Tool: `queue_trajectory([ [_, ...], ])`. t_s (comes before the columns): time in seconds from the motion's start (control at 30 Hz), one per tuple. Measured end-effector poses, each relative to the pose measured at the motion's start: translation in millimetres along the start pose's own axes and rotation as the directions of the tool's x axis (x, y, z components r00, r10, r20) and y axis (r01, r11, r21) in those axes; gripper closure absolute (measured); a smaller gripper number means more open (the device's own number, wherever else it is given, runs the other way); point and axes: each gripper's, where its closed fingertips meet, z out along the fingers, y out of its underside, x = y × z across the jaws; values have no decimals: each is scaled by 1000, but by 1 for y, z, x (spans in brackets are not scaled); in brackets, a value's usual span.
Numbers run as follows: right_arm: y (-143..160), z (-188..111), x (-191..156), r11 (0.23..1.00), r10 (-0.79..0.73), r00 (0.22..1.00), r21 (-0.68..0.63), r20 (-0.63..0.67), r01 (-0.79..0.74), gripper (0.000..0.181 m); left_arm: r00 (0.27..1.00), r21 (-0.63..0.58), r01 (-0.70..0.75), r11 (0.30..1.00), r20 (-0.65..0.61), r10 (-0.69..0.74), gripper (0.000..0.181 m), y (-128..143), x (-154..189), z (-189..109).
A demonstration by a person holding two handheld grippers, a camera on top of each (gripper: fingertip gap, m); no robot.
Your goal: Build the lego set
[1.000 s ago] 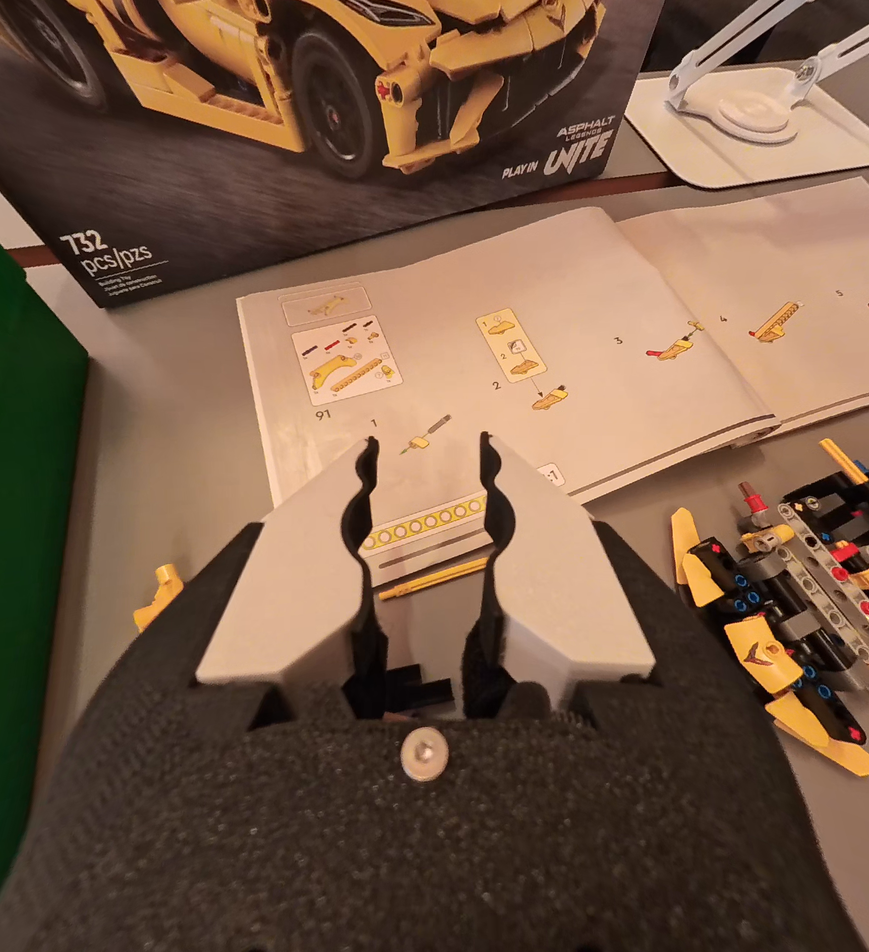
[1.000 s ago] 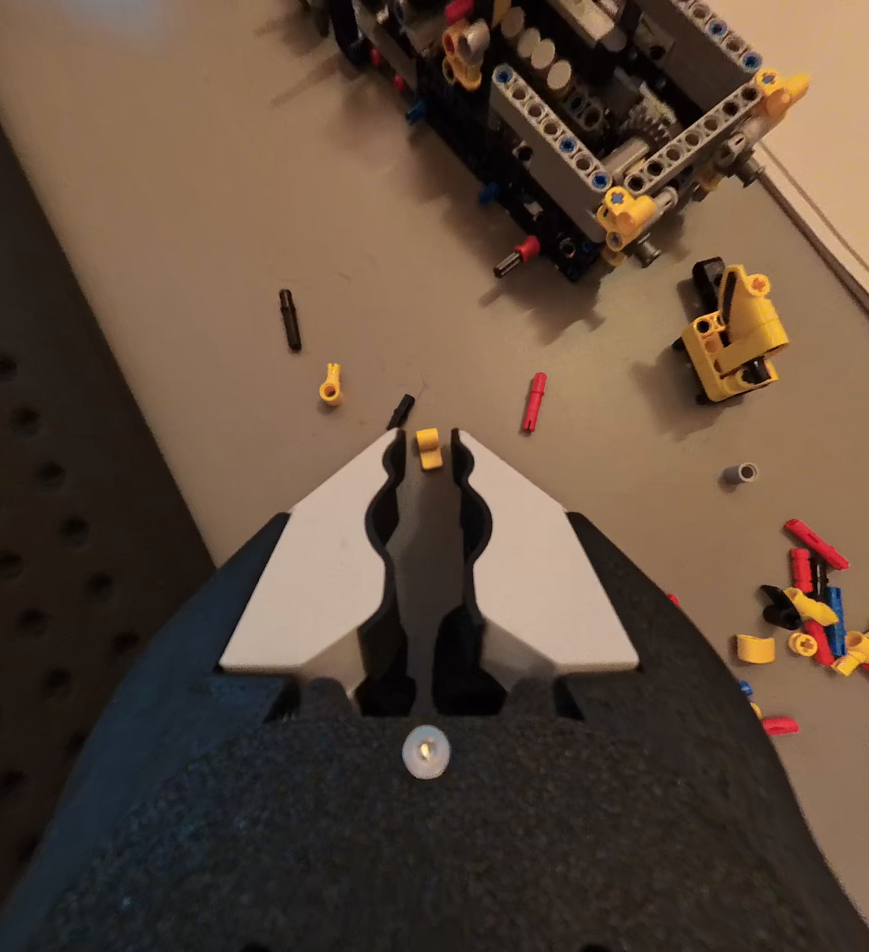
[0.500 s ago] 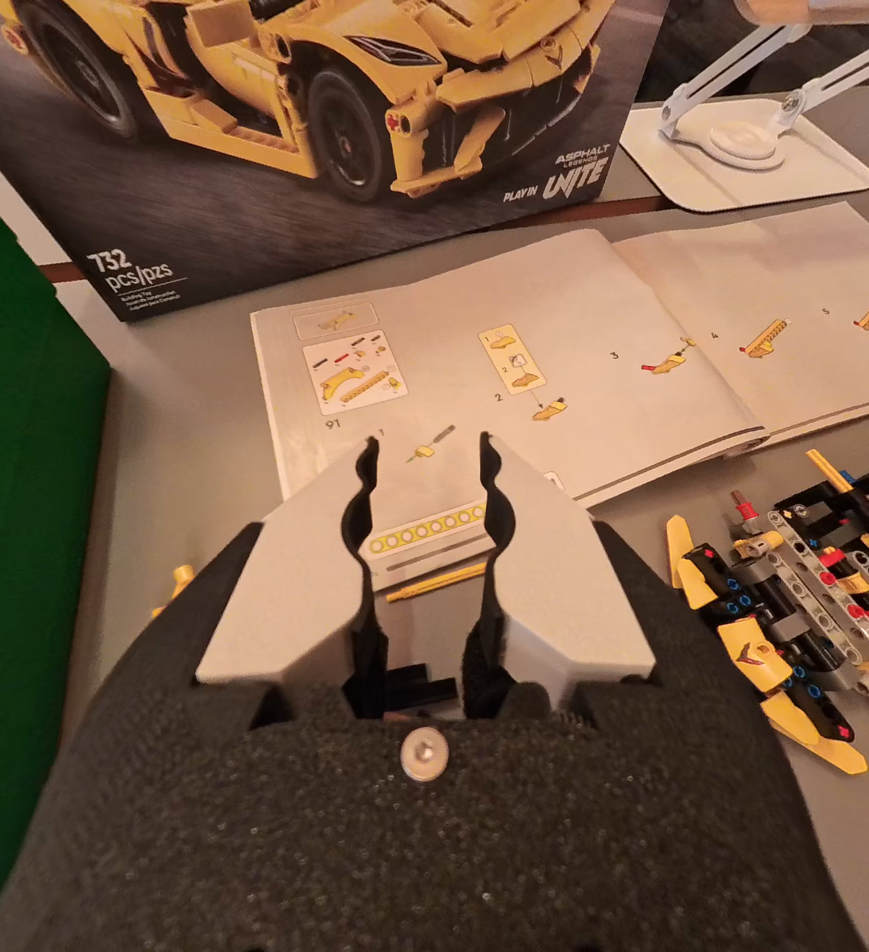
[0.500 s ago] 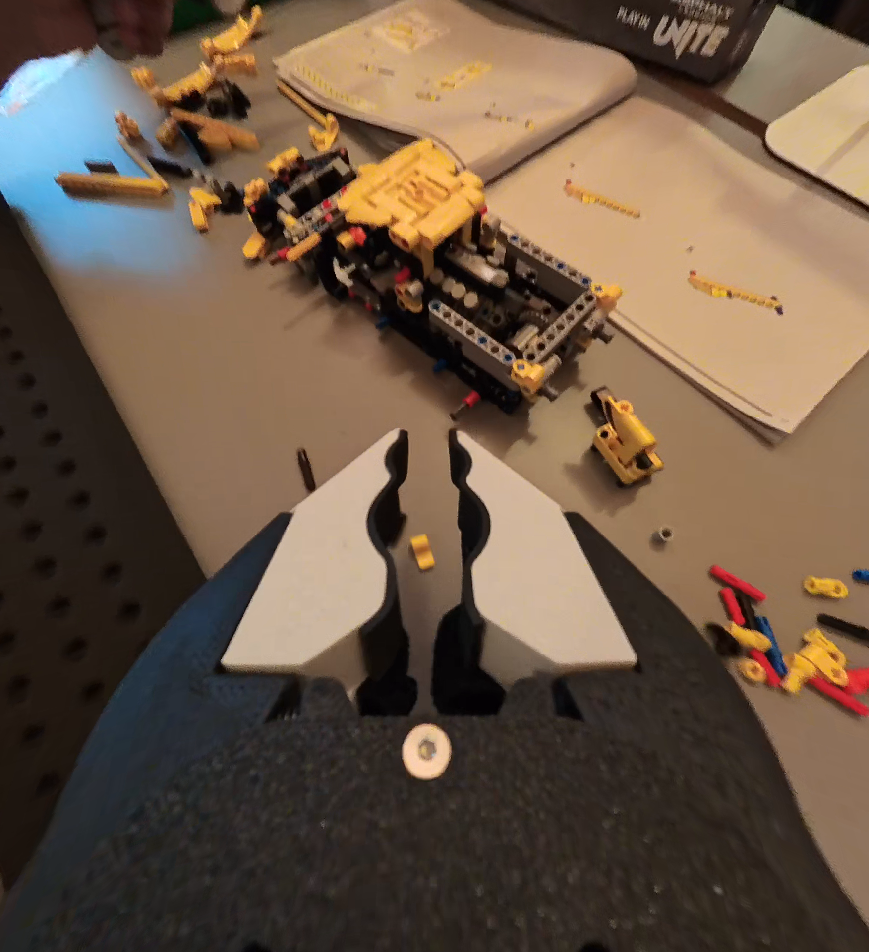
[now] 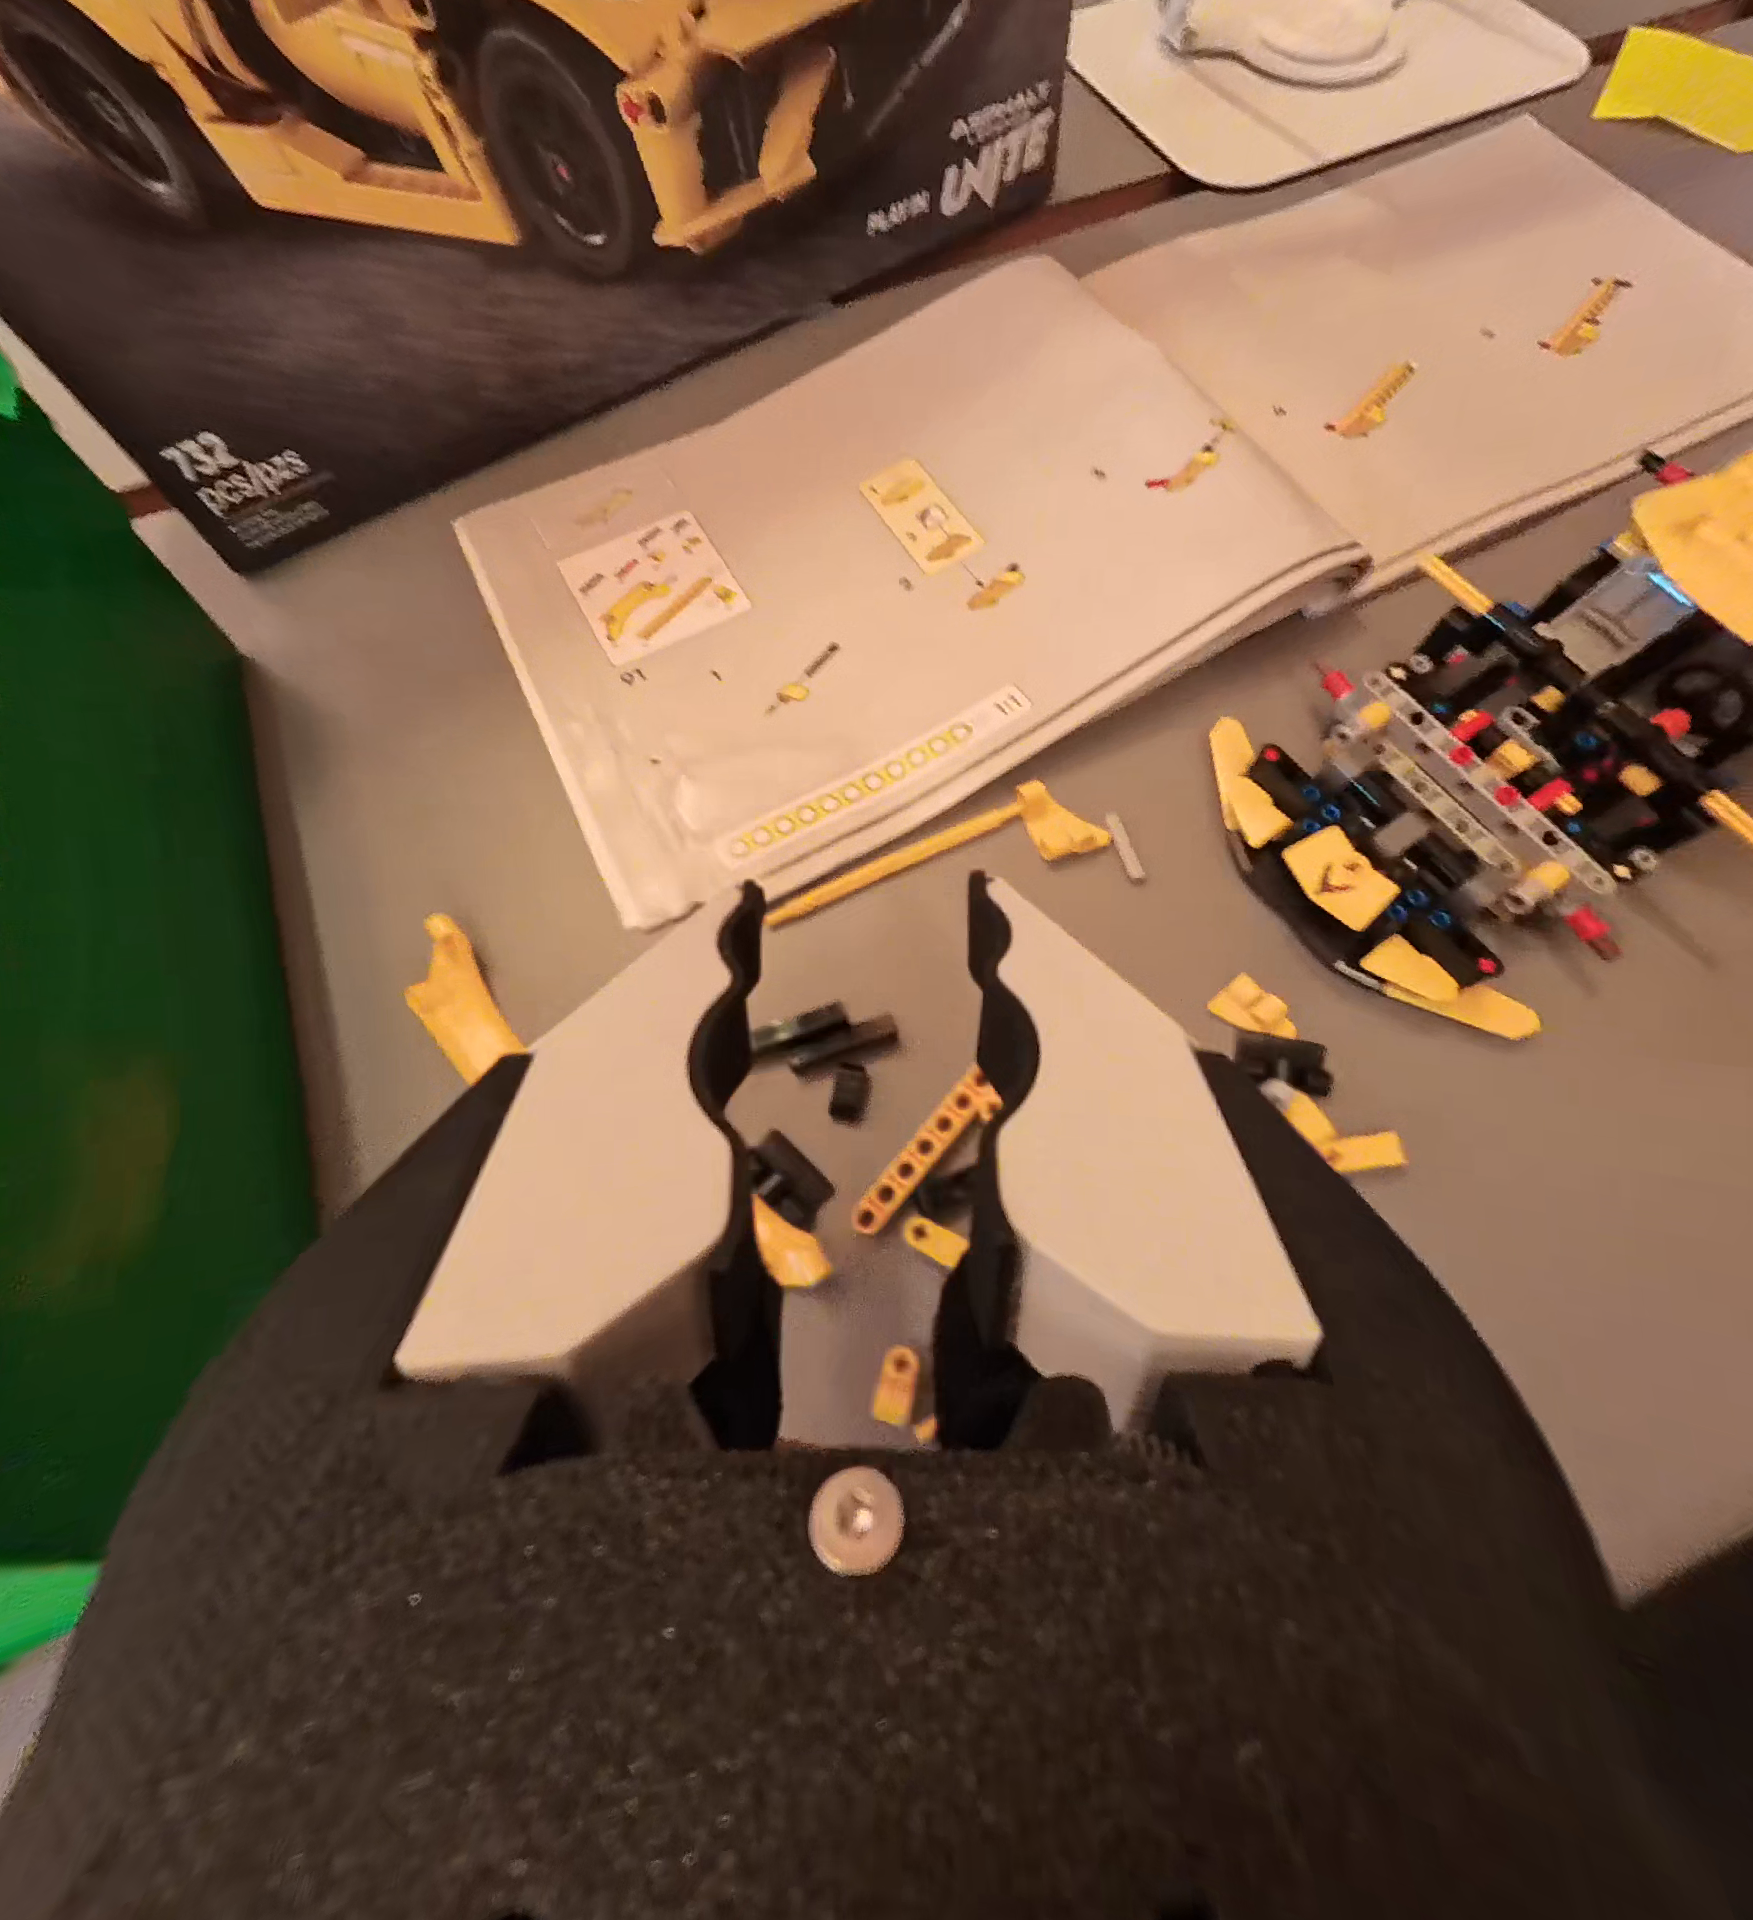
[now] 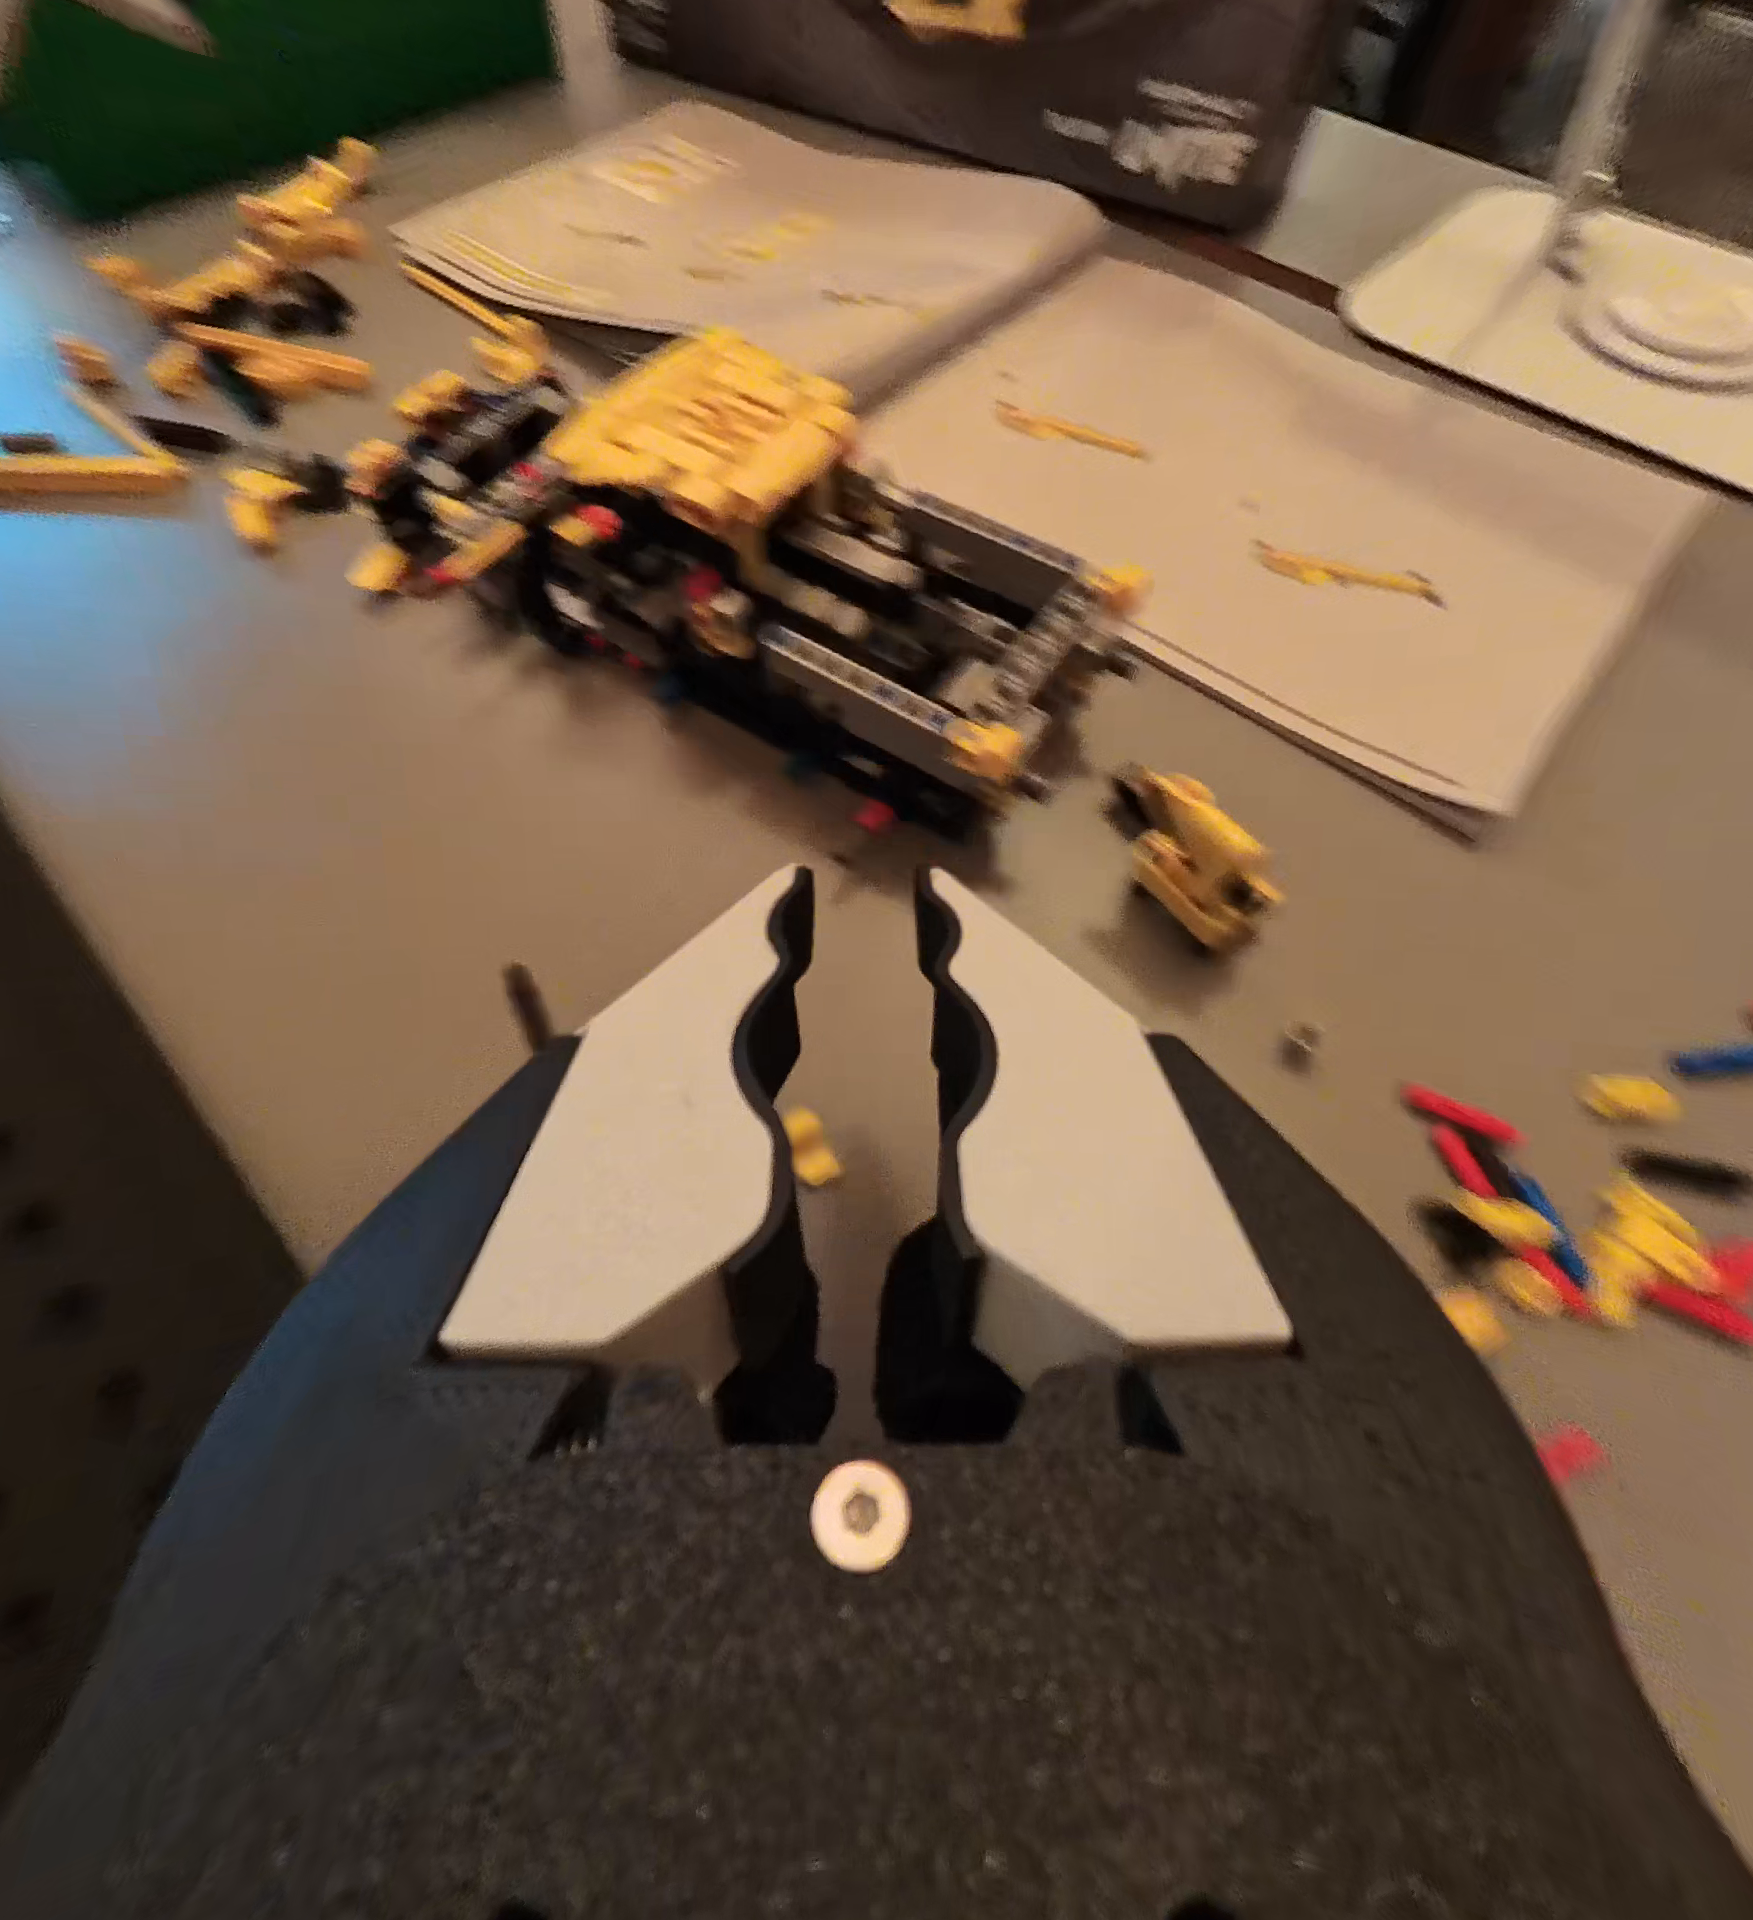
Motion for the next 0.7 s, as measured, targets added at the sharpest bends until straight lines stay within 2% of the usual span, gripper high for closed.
queue_trajectory([
  [0.1, 18, -25, 46, 998, 35, 987, -47, -156, -43, 164, 999, -26, 13, 1000, -34, -14, 142, 7, 19, 0],
  [0.23, 58, -51, 83, 973, 36, 966, -210, -256, -92, 161, 998, -36, -9, 999, -68, 7, 141, 4, 41, 3],
  [0.33, 67, -51, 72, 961, 76, 984, -252, -162, -115, 159, 997, -39, -28, 999, -70, 25, 141, 0, 49, 6],
  [0.43, 58, -37, 48, 967, 85, 994, -236, -67, -98, 159, 997, -38, -28, 999, -75, 25, 141, -5, 54, 10],
  [0.53, 54, -25, 36, 969, 27, 998, -243, -53, -39, 161, 997, -42, -32, 999, -73, 29, 141, -7, 57, 12],
  [0.63, 48, -7, 18, 975, 80, 997, -209, -1, -79, 161, 997, -54, -36, 998, -77, 32, 141, -7, 60, 16],
  [0.7, 50, 1, 15, 973, 38, 999, -228, -8, -39, 161, 996, -59, -41, 997, -76, 37, 141, -8, 61, 18],
])
